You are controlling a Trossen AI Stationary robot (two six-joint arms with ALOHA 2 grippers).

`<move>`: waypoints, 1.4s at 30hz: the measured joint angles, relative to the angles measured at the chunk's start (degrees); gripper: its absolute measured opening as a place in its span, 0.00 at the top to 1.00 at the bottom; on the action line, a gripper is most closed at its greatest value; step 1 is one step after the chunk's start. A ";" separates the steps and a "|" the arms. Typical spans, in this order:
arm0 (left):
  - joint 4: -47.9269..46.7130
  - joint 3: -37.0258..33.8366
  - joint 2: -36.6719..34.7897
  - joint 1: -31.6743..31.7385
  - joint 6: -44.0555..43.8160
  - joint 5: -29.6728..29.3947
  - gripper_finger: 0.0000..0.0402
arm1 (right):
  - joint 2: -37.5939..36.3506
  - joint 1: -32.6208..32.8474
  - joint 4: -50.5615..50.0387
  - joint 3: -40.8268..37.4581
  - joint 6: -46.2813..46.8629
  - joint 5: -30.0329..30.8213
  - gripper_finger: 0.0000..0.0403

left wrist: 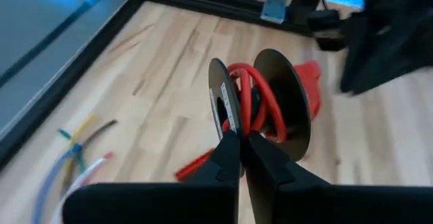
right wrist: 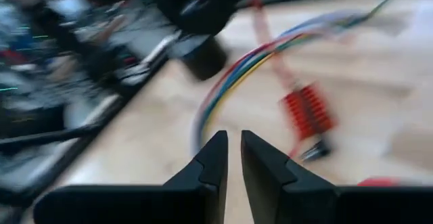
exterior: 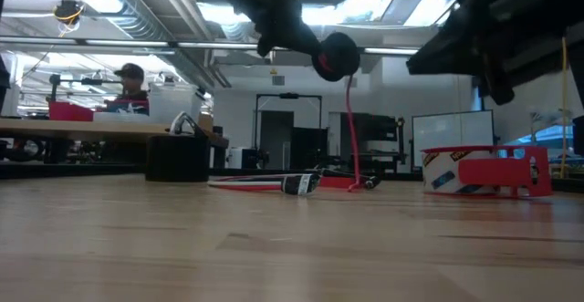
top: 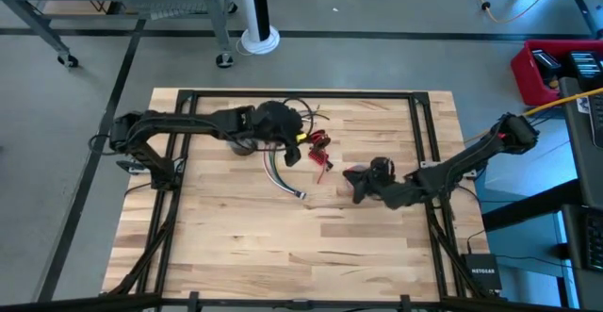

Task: Coil cords
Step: Coil the red wire onto the spool

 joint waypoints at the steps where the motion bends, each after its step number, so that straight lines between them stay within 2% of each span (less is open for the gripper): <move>1: 0.16 0.00 0.00 -0.63 -1.33 -0.44 1.00 | 1.23 0.00 -1.89 0.95 -0.46 2.53 0.88; 4: 0.03 0.00 0.00 -2.33 -4.54 -1.31 1.00 | 3.99 -0.08 -5.06 3.10 -0.64 8.53 0.88; 7: 0.33 0.00 0.00 -4.11 -5.59 -1.88 1.00 | 5.39 -1.31 -5.23 4.02 -0.56 8.96 0.88; 10: 2.35 0.00 0.01 -6.11 -6.14 -2.84 1.00 | 6.04 -3.52 -4.74 4.71 0.03 5.04 0.88; 15: 6.27 0.00 0.02 -8.88 -7.41 -3.14 1.00 | 6.66 -6.83 -4.13 4.73 4.02 -6.02 0.88; 18: 6.77 0.00 0.02 -9.90 -7.69 -4.52 1.00 | 6.81 -7.61 -3.13 4.73 4.14 -9.00 0.88; 23: 6.56 0.00 0.02 -10.86 -7.85 -5.59 1.00 | 6.81 -7.50 -3.11 4.73 3.92 -6.94 0.88; 33: 6.10 0.00 0.04 -10.83 -7.91 -5.64 1.00 | 6.81 -7.50 -3.57 4.73 3.40 -6.70 0.88; 38: 6.02 0.00 0.04 -10.83 -8.31 -5.78 1.00 | 6.79 -7.50 -3.50 4.73 1.13 -2.44 0.88; 42: 6.04 0.00 0.04 -10.87 -8.30 -5.62 1.00 | 6.79 -7.51 -3.35 4.73 -1.96 -1.40 0.88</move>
